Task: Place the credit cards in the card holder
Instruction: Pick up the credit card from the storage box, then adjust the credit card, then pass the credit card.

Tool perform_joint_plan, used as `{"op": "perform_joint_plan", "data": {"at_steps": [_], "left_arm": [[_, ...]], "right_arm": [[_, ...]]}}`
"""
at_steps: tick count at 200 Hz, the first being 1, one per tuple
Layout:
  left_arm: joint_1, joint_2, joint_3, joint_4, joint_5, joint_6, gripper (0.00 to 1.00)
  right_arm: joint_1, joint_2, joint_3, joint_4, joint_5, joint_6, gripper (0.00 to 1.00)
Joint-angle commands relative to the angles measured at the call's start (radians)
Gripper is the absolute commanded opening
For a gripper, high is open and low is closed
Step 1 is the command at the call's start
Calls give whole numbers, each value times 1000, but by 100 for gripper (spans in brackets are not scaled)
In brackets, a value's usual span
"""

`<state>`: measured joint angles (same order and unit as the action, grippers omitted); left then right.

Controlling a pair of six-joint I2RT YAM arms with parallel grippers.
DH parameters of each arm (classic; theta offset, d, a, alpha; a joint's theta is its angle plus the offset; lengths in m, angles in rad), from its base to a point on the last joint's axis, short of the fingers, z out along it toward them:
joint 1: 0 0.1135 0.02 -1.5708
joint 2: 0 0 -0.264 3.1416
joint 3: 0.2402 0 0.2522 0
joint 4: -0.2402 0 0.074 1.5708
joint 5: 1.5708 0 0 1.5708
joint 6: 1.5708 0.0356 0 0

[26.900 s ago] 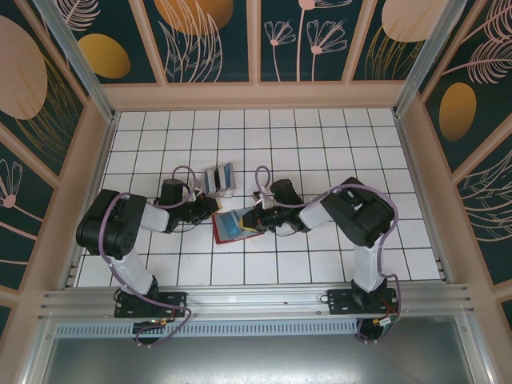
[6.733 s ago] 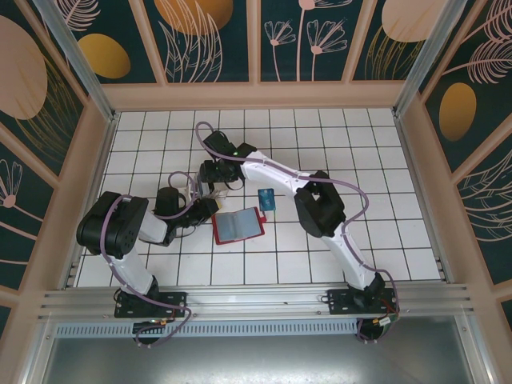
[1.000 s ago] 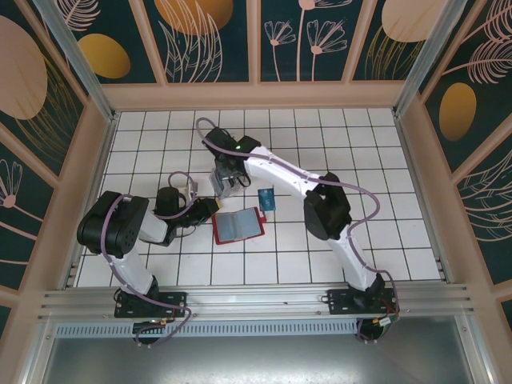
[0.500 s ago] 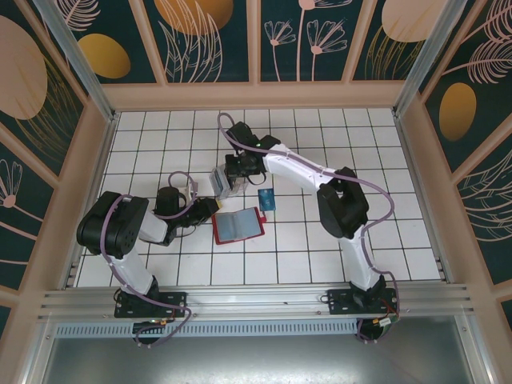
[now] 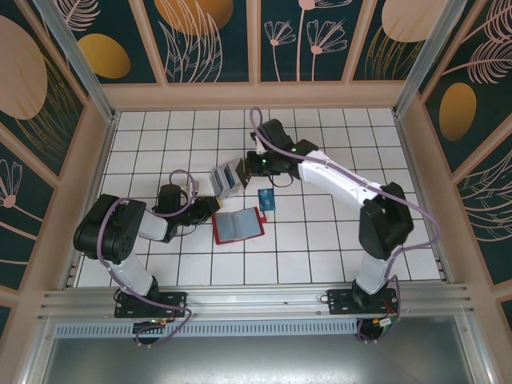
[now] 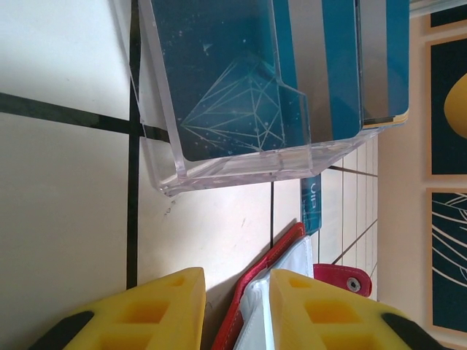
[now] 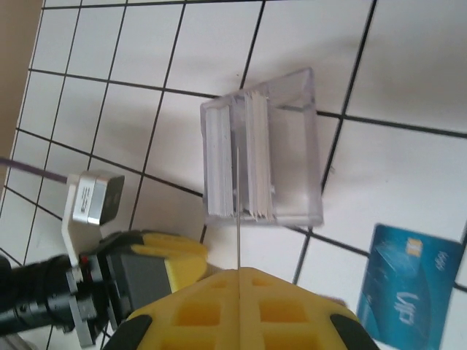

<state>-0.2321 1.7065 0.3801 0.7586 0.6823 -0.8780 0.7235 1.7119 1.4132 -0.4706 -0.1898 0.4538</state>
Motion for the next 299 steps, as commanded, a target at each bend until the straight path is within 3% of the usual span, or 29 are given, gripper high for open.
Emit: {"op": "perform_joint_plan", "data": {"at_steps": [1,24,66,115,146,176,181,186,189,217,239,270,299], "left_arm": [[6,32,-56,-297,-111,34,32],[6,22,-63,-295,-113,30,32],[5,20,-66,-296,-110,32,32],[6,13,-70,-301,-102,35,32],[6,-76,-72,-320,-93,3,42],[5,-205,-42,-463,-155,13,71],[6,-230,-35,-493,-166,19,79],[6,-257,-29,-520,-178,26,96],[7,-275,-25,-535,-183,29,98],[6,-463,-5,-658,-245,41,99],[6,-630,-3,-670,-226,-1,99],[6,-779,-16,-484,-61,-79,99],[6,-764,23,-405,56,-97,98]], "right_arm": [[73,-80,-121,32,62,-12,0],[177,-103,-194,33,234,0,0],[313,-32,-247,70,433,22,0],[360,48,-231,82,477,31,0],[349,15,-214,76,474,8,0],[294,-56,-270,134,351,-3,0],[286,-68,-281,147,324,-2,0],[276,-80,-293,159,303,-1,0],[272,-89,-300,168,290,0,0],[215,-168,-351,236,181,16,0],[140,-247,-402,325,47,66,0],[23,-363,-491,508,-145,190,0],[-34,-426,-559,675,-256,308,0]]}}
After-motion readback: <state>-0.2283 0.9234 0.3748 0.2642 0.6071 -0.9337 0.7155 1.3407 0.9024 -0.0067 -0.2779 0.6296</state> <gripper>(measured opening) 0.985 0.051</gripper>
